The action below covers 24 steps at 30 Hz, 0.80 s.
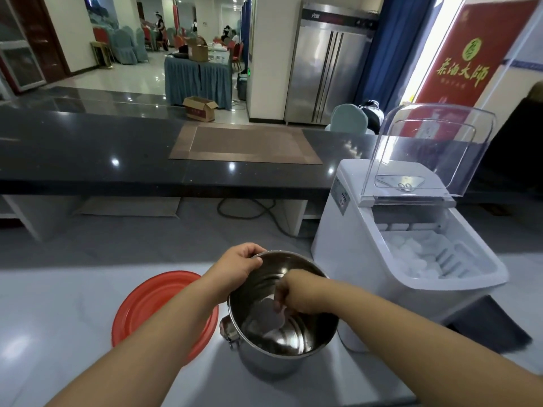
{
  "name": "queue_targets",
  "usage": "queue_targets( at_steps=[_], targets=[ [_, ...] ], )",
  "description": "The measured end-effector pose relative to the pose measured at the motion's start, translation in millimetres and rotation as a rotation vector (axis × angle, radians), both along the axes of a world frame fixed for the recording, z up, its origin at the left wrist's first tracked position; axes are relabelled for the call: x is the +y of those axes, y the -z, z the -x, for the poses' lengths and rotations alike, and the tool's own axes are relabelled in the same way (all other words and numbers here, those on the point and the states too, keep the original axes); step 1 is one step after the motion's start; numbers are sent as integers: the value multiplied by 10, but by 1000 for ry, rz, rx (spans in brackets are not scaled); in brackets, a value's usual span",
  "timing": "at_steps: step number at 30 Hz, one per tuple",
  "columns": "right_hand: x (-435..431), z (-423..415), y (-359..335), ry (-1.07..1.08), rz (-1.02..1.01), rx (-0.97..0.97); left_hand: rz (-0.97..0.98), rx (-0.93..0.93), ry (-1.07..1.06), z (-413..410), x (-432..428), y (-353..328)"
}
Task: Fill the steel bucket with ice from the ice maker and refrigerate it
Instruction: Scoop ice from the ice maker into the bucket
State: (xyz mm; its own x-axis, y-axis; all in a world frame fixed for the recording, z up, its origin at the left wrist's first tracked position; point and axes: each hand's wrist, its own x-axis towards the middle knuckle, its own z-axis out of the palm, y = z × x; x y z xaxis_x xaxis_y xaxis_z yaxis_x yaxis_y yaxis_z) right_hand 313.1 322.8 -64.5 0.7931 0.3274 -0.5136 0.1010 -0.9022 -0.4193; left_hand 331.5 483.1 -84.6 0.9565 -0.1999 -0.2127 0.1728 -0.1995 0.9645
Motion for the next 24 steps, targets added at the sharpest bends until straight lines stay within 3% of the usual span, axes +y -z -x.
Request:
queue_targets(
  at_steps=[15,24],
  targets=[
    [-684,85,-914,469,-484,-327,-19,34,-269,222,-413,-29],
    [-931,54,-1190,542,-534,-520,-67,6,-369,372,-558,-3]
  ],
)
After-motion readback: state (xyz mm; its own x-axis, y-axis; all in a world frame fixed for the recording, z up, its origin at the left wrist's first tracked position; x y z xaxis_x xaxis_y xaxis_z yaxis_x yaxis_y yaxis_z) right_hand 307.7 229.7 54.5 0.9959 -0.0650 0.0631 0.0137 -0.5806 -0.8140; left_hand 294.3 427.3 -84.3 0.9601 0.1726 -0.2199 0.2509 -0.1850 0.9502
